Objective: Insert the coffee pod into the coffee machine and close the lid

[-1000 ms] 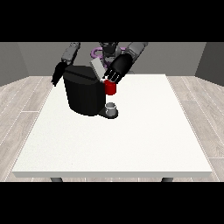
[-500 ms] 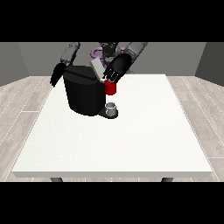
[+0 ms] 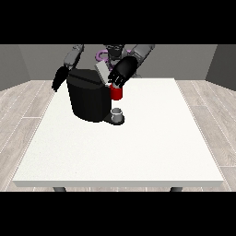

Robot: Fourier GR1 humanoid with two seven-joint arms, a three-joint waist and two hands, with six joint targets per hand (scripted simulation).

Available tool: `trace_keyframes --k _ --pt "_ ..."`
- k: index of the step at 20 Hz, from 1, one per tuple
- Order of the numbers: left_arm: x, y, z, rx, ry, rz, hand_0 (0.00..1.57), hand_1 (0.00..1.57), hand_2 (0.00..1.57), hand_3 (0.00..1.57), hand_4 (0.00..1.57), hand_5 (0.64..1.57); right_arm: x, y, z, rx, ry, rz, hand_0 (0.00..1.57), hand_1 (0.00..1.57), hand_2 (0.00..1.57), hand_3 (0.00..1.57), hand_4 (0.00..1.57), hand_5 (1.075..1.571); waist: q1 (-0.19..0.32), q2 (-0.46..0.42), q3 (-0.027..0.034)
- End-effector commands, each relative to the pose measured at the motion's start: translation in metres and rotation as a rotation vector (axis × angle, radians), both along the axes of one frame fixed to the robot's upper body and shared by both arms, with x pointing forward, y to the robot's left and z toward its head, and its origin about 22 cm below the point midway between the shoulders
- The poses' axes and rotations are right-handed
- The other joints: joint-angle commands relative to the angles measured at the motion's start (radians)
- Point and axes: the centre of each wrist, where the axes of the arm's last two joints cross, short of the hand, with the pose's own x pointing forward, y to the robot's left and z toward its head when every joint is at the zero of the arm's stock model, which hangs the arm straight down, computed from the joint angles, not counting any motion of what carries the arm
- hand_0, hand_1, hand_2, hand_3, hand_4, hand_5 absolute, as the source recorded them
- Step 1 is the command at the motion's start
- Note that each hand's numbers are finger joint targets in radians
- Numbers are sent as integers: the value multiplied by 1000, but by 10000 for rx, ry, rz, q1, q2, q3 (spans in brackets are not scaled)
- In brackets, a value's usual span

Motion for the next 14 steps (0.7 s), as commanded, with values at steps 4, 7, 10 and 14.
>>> trace_keyframes --k 4,7,10,14 --pt "0 -1 1 939 -488 159 1216 1216 1228 1104 0 1571 3 2 5 -242 -35 -63 0 0 0 0 0 1571 -15 6 -2" --pt "-1 17 -8 1553 -506 329 1173 1173 1194 1066 0 1571 -1 3 8 -162 155 172 0 0 0 0 0 1571 -178 149 -4" --pt "-3 35 9 1317 -794 606 1173 1173 1170 1017 0 1571 1 9 20 -100 -245 291 0 0 0 0 0 1571 -345 418 -4" --pt "0 25 1 1007 -705 365 1117 1117 1136 985 0 1571 1 11 16 -169 -165 25 0 0 0 0 0 1571 -195 297 -3"
